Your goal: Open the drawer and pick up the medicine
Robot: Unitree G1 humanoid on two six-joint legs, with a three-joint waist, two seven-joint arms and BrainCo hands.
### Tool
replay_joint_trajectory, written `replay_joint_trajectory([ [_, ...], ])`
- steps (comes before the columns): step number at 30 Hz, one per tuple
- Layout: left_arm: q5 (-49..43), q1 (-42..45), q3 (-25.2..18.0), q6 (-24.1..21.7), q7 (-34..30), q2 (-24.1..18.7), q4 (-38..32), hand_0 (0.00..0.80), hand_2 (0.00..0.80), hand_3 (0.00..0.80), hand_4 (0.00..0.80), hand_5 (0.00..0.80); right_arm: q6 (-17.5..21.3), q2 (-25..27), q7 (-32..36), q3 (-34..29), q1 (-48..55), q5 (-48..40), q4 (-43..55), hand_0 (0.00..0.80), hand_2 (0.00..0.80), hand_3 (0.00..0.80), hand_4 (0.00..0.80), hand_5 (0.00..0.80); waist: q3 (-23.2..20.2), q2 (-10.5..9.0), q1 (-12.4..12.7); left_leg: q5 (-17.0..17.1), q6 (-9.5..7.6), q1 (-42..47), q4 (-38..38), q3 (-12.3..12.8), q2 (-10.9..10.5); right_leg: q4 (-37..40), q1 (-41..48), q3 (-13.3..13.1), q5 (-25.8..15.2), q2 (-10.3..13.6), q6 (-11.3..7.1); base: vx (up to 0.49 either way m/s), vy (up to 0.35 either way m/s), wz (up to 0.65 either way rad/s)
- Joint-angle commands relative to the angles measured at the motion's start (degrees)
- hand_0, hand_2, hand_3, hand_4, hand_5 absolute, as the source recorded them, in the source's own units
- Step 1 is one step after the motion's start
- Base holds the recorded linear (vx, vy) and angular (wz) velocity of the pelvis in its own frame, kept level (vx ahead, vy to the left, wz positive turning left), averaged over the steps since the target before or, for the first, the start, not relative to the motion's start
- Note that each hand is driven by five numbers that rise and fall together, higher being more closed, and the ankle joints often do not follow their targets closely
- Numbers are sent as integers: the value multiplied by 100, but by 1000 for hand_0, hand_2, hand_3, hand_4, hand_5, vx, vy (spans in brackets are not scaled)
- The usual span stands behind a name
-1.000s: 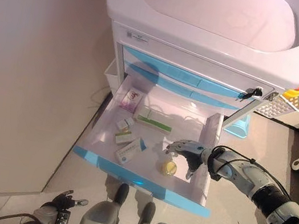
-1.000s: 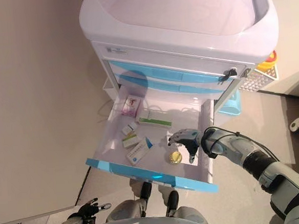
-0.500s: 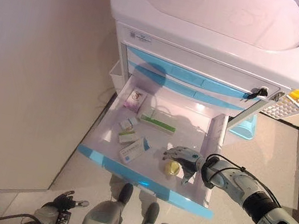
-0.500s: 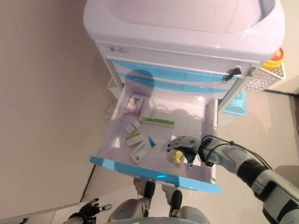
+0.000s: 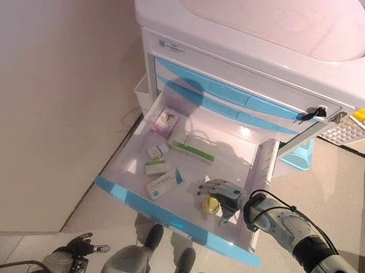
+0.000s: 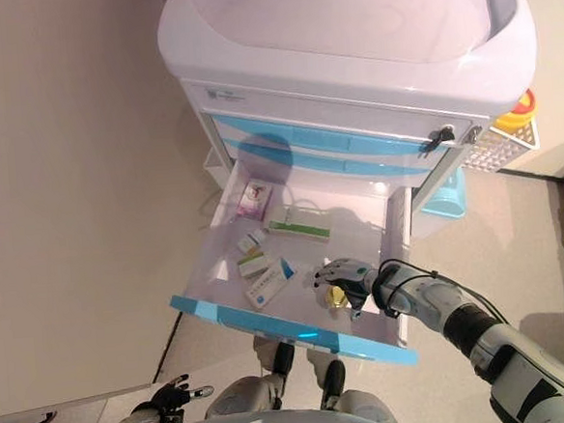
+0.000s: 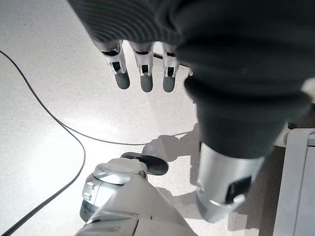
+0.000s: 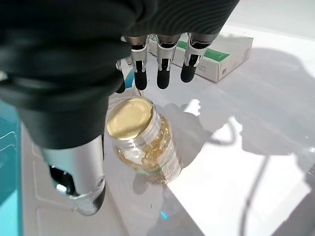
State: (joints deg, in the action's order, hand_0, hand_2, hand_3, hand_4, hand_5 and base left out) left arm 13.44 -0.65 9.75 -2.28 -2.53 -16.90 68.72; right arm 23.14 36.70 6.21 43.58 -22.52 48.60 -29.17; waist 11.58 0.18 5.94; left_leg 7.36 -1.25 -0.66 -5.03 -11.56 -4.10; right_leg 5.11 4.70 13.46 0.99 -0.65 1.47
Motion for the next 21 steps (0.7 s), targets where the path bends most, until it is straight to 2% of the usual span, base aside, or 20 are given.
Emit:
replay_joint_trajectory([
  [1, -136, -163, 257, 48, 73, -6, 254, 0, 0, 0, 0, 0, -85, -232, -435, 159, 125, 217, 75, 0, 0, 0, 0, 0, -158, -238, 57, -609, -22, -40, 96, 240, -253, -366, -456, -350, -175, 260, -382, 0, 0, 0],
  [8, -102, -175, 295, 38, 88, 16, 261, 0, 0, 0, 0, 0, -271, -345, -1022, 120, 113, 660, -200, 0, 0, 0, 0, 0, -129, -204, 56, -604, -35, -64, 101, 226, -264, -375, -484, -351, -178, 260, -381, 0, 0, 0],
  [21, -118, -194, 336, 6, 104, 54, 258, 0, 0, 0, 0, 0, -324, -561, -1138, 235, 195, 862, -540, 0, 0, 0, 0, 0, -111, -172, 71, -603, -53, -59, 95, 191, -269, -364, -475, -340, -177, 261, -370, 1, -1, 1],
])
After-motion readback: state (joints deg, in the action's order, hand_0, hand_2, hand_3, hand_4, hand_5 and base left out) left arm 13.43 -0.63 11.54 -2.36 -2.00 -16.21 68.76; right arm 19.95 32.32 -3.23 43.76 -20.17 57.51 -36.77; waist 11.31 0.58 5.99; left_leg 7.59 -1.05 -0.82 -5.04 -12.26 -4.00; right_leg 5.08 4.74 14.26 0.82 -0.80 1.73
